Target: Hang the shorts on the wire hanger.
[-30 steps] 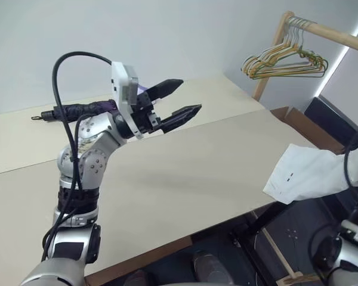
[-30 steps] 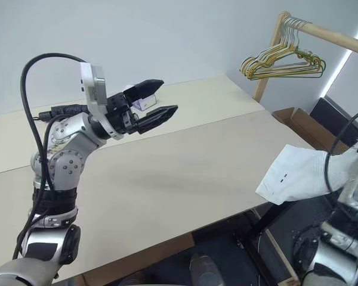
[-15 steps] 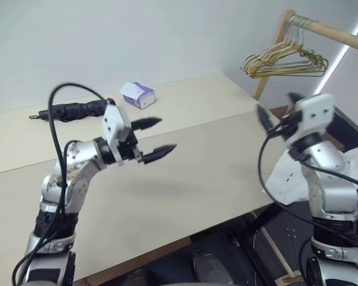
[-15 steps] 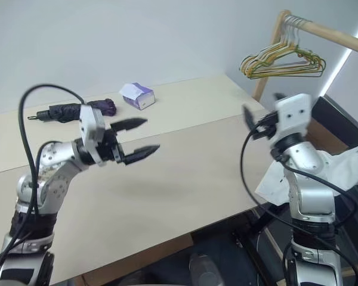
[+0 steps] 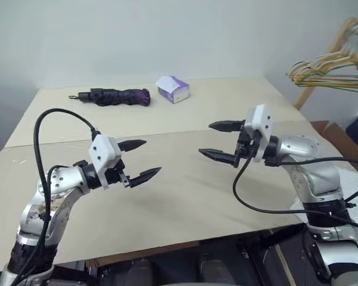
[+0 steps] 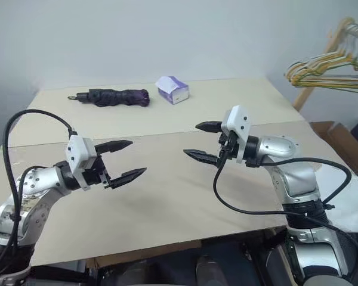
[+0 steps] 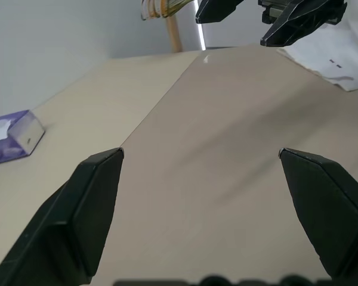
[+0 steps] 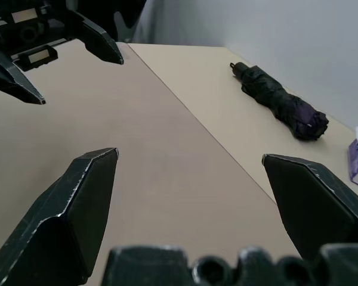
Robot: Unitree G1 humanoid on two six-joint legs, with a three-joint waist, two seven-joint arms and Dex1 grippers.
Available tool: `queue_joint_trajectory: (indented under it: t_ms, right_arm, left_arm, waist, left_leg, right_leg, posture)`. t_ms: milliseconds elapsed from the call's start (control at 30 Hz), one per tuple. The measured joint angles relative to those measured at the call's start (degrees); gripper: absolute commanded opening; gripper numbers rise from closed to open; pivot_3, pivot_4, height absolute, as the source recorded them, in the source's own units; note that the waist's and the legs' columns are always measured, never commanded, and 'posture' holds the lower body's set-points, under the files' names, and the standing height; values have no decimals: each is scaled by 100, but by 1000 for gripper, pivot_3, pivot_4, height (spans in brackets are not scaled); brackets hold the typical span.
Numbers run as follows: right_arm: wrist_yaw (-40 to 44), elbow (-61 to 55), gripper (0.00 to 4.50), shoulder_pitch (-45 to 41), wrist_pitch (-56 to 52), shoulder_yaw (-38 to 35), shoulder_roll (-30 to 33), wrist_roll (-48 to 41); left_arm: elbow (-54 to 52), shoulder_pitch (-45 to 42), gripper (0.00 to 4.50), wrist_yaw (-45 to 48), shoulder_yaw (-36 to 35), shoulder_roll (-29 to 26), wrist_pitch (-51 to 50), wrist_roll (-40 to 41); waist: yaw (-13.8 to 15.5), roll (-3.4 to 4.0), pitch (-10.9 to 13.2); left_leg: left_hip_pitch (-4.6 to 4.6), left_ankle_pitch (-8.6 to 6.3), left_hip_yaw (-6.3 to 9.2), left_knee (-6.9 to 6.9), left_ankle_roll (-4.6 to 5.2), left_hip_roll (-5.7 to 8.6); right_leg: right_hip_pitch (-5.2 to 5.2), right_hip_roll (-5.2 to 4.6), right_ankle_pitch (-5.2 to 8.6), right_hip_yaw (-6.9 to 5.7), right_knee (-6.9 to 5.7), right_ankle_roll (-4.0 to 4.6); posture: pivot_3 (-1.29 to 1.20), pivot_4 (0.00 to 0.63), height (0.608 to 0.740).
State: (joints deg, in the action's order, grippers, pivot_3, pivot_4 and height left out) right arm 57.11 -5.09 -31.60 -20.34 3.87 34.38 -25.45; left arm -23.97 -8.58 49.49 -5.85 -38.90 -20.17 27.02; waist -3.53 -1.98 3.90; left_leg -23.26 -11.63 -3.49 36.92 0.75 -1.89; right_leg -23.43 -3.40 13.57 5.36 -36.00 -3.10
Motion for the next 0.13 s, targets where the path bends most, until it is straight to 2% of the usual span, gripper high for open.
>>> queue_joint_trajectory:
  t_ms: [133]
  right_arm:
    - [69,13,4488,-5,37,46,-14,110]
  left_arm:
    - [-35,26,4500,0,-69,-79,-1,11]
  waist:
    - [180,-1,-1]
  left_leg:
    - [-14,0,-13,0,0,-1]
  right_leg:
    - [-15,3,5,-12,-1,11]
  posture:
    - [65,14,740]
